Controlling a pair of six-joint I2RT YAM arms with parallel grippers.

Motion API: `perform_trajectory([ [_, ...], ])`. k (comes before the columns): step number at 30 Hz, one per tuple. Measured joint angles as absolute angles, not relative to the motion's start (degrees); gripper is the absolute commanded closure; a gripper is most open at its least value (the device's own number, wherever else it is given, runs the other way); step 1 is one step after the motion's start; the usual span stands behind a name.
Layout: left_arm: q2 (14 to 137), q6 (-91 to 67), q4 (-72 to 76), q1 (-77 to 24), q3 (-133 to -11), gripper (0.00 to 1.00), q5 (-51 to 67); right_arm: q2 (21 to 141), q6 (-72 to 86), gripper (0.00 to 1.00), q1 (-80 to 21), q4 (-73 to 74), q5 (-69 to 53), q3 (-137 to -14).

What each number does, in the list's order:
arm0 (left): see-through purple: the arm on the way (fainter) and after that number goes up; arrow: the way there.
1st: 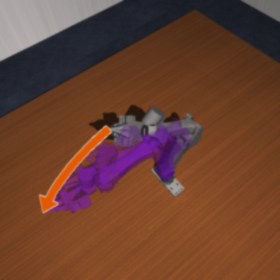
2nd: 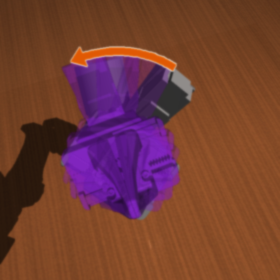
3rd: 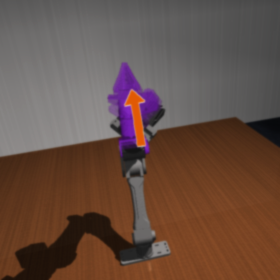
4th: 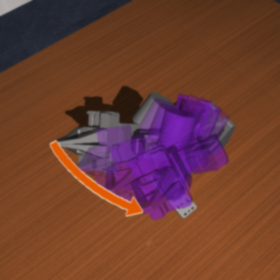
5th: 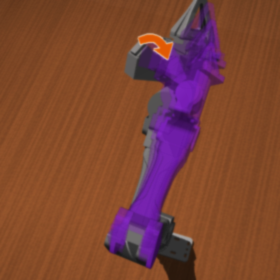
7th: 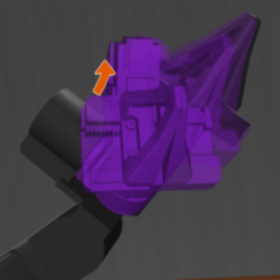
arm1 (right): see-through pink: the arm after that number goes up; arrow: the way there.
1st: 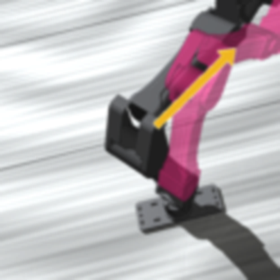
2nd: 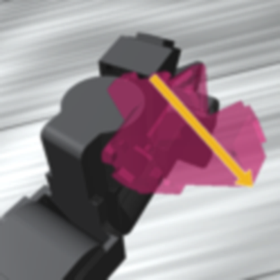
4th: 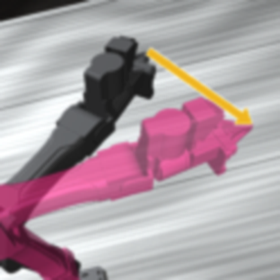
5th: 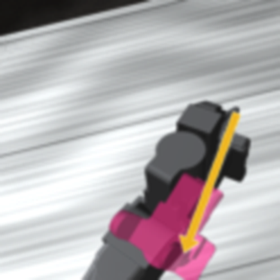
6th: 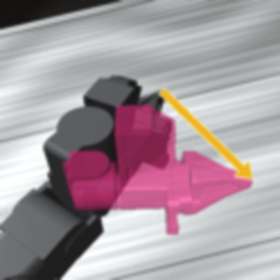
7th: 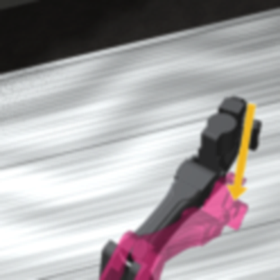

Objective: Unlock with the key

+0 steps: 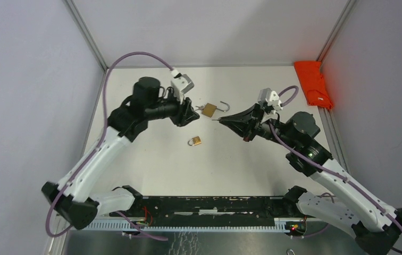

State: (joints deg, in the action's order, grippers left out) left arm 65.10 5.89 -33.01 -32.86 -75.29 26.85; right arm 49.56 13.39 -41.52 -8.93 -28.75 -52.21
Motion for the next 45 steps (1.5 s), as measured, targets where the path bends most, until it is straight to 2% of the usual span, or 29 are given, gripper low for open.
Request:
perform_trajectory([
  [10,80.4,-3.4,-33.9,-33.0,-73.6,0.43,16.7,44.3,11.6,1.0,-40.3,2.4,-9.7,-49.6],
  [20,96.2,-4.1,-34.4,-38.6,-71.2,0.36,2.1,40.1,11.6,1.0,-36.6,5.4,-5.1,-44.5],
  [28,101.1,0.8,-34.0,-40.3,-71.2,0.3,-2.6,35.9,11.0,1.0,-36.2,6.1,-3.8,-42.0],
  [40,109.6,10.5,-34.2,-40.6,-74.0,0.3,-4.2,32.6,10.0,1.0,-36.2,6.3,-3.9,-40.4],
  [45,110.3,12.6,-34.4,-40.6,-74.7,0.4,-3.9,31.8,9.5,1.0,-36.2,6.4,-3.8,-40.4],
])
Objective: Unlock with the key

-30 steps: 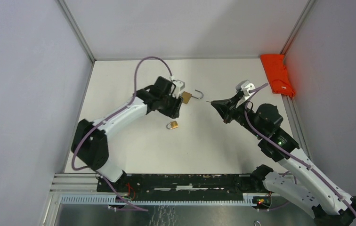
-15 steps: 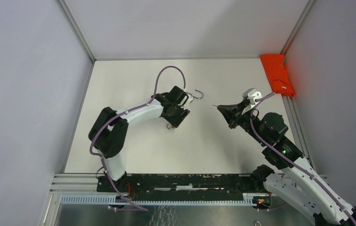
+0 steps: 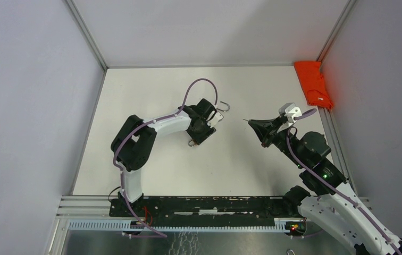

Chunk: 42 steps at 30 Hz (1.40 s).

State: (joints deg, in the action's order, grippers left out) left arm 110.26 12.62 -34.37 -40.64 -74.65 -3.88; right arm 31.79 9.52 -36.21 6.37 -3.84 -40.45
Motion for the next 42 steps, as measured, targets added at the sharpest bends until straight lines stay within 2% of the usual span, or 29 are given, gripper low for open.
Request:
perform_trajectory([
  [2,110.5,13.0,-34.5,-40.6,-74.7,0.44,-3.4,31.8,9.5,1.0,-36.2,6.4,-3.9,-40.4],
  [4,110.7,13.1,-34.9,-40.6,-75.0,0.44,-2.8,31.8,9.5,1.0,-36.2,6.6,-3.8,-40.4],
  [10,110.9,13.1,-36.1,-40.6,-75.3,0.37,-0.9,32.2,9.1,1.0,-36.2,6.6,-3.8,-40.4],
  [15,110.4,13.1,-36.8,-40.6,-74.6,0.36,0.4,32.7,9.1,1.0,-36.2,6.6,-3.9,-40.4],
  [17,109.9,13.1,-37.0,-40.6,-73.8,0.4,0.7,32.8,9.1,1.0,-36.2,6.6,-3.9,-40.4],
  [18,109.8,13.1,-37.3,-40.6,-73.7,0.48,0.9,32.8,9.1,1.0,-36.2,6.6,-3.9,-40.4],
  [21,109.9,13.0,-37.8,-40.5,-73.8,0.8,2.1,32.8,9.1,1.0,-36.2,6.6,-4.0,-40.4],
  [25,110.1,12.7,-38.9,-40.3,-74.4,0.98,2.7,32.8,9.1,1.0,-36.2,6.5,-3.9,-40.4],
  [42,108.8,12.7,-39.0,-40.0,-74.9,0.98,1.5,36.2,11.5,1.0,-35.6,7.0,-0.4,-37.7],
])
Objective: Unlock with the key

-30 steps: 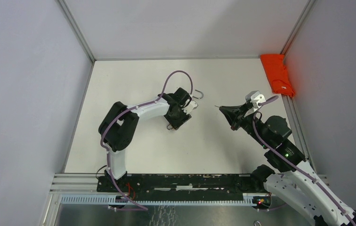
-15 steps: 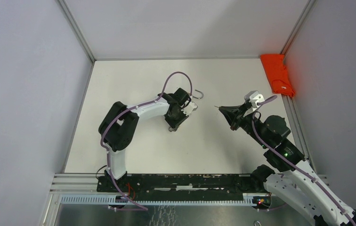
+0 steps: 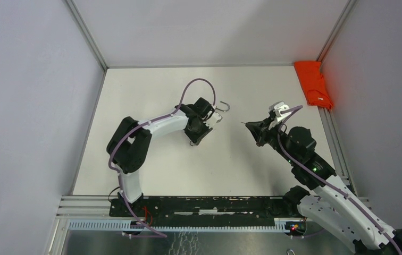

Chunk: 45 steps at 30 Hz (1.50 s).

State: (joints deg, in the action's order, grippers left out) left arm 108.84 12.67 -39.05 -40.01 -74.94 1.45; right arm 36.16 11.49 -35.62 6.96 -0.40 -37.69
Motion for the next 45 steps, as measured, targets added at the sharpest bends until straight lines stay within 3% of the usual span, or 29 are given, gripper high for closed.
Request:
perform_trajectory([
  [10,92.6,13.1,-38.7,-47.0,-73.5,0.98,-4.7,41.5,14.7,1.0,-31.9,6.7,-4.1,-35.7],
  [22,69.8,18.5,-38.2,-63.6,-67.8,0.98,-8.8,48.5,15.3,1.0,-29.5,5.1,-23.6,-38.7],
  [38,56.4,29.4,-31.9,-72.2,-54.0,0.98,-32.9,54.0,27.4,1.0,-29.5,-7.4,-44.2,-38.2],
  [45,56.3,34.1,-28.8,-74.1,-53.9,0.98,-35.0,57.1,30.8,1.0,-29.3,-12.4,-47.1,-37.8],
])
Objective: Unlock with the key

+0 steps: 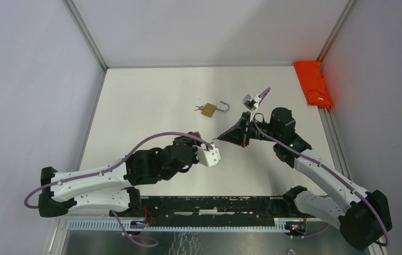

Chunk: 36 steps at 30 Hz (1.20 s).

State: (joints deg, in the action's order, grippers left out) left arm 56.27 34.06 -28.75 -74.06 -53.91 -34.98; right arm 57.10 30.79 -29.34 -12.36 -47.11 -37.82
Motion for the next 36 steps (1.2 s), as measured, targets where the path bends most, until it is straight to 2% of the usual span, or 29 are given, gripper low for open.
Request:
perform_trajectory([
  [16,62.3,36.4,-27.4,-80.7,-54.8,0.98,-33.9,61.4,27.8,1.0,-30.7,-7.7,-46.5,-43.4],
  [28,62.3,36.4,-27.6,-80.7,-55.0,0.98,-33.8,54.2,25.9,1.0,-30.9,-1.8,-44.8,-43.4],
  [36,62.3,36.4,-27.6,-80.7,-55.0,0.98,-33.8,54.1,25.3,1.0,-32.7,-0.4,-44.5,-43.0],
])
